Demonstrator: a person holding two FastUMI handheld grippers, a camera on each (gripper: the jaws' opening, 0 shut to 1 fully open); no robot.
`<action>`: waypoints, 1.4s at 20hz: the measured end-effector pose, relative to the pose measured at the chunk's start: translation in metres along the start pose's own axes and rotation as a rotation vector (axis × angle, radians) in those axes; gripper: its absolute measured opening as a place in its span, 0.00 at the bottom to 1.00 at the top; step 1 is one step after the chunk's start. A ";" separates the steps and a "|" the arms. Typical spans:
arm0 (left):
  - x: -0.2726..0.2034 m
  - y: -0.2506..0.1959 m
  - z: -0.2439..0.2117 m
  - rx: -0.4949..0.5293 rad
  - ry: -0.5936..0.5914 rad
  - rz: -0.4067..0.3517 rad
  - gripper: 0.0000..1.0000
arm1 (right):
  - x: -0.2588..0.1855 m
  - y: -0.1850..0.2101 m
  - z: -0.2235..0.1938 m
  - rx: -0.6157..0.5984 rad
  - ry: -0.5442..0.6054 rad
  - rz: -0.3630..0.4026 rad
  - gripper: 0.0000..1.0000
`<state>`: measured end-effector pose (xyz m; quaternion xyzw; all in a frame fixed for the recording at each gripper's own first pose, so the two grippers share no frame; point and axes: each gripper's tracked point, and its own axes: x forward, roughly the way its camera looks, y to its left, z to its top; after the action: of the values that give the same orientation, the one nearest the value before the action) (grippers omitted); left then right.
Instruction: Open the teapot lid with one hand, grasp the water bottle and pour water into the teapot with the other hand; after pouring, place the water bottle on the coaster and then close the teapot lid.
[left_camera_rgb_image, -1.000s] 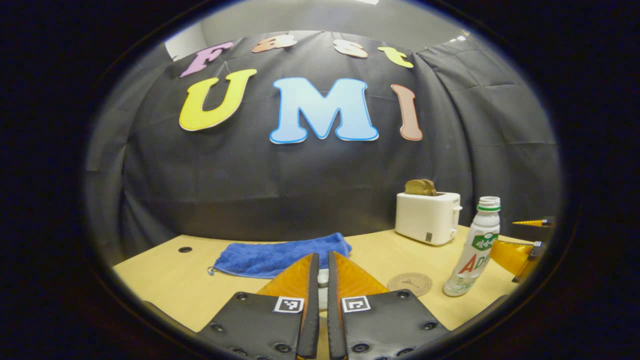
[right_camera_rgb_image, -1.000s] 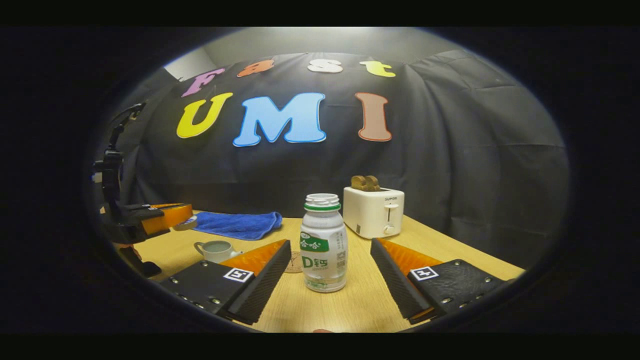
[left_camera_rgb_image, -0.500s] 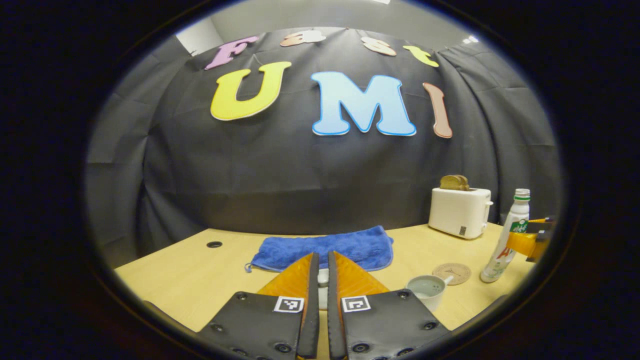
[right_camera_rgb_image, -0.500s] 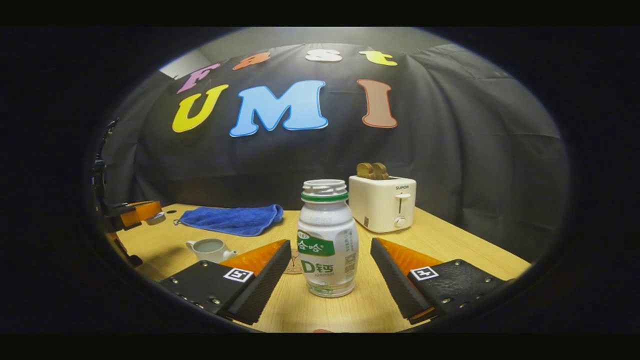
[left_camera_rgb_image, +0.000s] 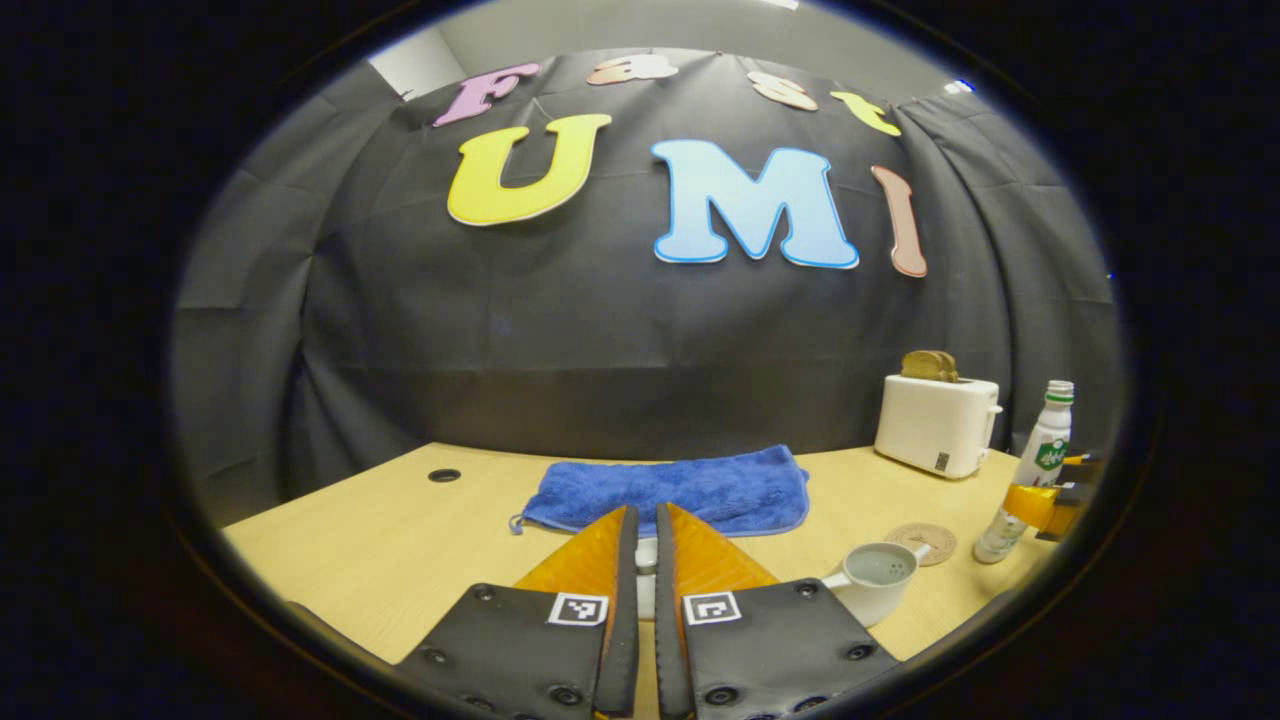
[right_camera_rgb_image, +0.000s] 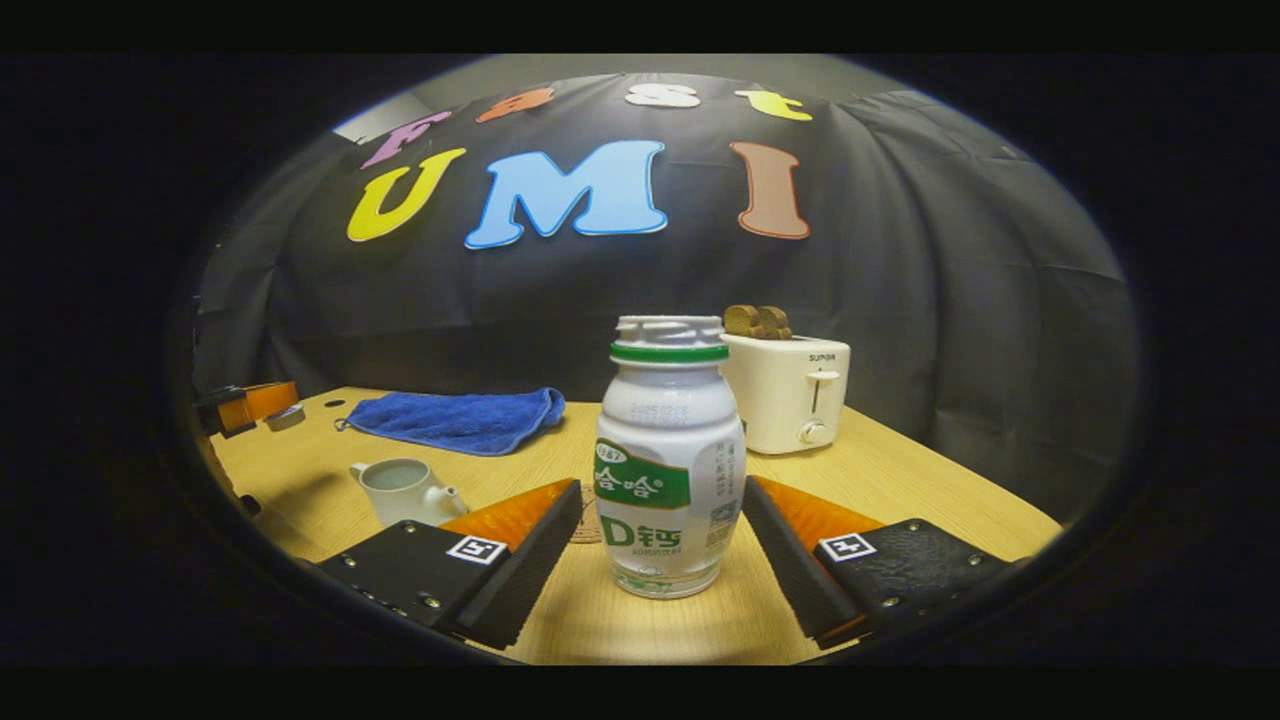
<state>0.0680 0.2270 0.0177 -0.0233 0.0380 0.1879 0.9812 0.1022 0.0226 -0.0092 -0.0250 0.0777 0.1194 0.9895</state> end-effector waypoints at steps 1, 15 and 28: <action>0.001 0.002 0.000 -0.004 0.001 0.002 0.13 | 0.002 -0.001 0.000 -0.005 0.002 -0.005 0.98; 0.001 -0.001 -0.005 -0.034 0.021 -0.015 0.17 | 0.004 -0.011 0.015 -0.327 0.001 -0.117 0.75; 0.000 0.007 -0.005 -0.051 0.017 -0.001 0.14 | 0.031 0.017 0.056 -0.969 -0.082 -0.181 0.75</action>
<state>0.0647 0.2336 0.0126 -0.0501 0.0416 0.1881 0.9800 0.1359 0.0501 0.0407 -0.4842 -0.0280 0.0560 0.8727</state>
